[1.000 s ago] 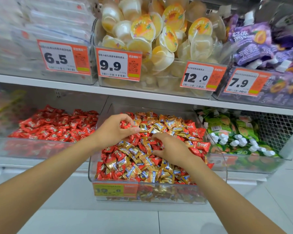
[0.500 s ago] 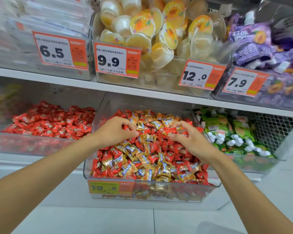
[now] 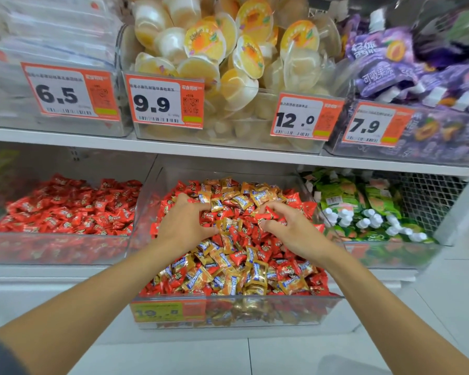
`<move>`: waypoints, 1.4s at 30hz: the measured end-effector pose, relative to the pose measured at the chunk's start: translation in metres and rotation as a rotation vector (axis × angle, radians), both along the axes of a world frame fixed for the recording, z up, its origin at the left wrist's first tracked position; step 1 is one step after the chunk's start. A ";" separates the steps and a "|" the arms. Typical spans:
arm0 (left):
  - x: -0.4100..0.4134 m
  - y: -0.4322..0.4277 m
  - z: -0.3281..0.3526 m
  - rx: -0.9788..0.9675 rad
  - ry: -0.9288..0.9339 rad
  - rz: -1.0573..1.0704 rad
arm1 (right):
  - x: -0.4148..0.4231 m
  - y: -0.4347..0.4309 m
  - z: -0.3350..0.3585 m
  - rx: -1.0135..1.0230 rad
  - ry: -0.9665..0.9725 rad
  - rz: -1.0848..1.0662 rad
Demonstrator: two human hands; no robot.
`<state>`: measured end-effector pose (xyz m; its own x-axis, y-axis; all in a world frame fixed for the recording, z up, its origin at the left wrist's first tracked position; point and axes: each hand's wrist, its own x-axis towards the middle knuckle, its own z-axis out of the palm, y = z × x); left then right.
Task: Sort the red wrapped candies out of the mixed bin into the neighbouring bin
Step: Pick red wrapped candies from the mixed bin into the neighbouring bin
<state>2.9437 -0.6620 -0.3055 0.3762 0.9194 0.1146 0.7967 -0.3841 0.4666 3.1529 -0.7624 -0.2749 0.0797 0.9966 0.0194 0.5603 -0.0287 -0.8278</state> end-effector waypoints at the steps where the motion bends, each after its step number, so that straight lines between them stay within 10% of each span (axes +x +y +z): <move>1: 0.002 0.000 0.000 0.038 0.061 -0.002 | -0.002 0.001 -0.003 0.003 -0.026 0.020; 16: -0.023 -0.006 0.030 0.027 -0.154 -0.189 | -0.039 0.033 -0.028 -0.061 -0.885 0.123; 27: -0.034 -0.013 0.033 0.005 -0.220 -0.229 | -0.021 0.016 -0.013 0.080 -0.049 0.057; 42: -0.132 -0.004 0.058 0.091 -0.402 -0.094 | -0.086 0.009 0.024 0.171 -0.040 0.067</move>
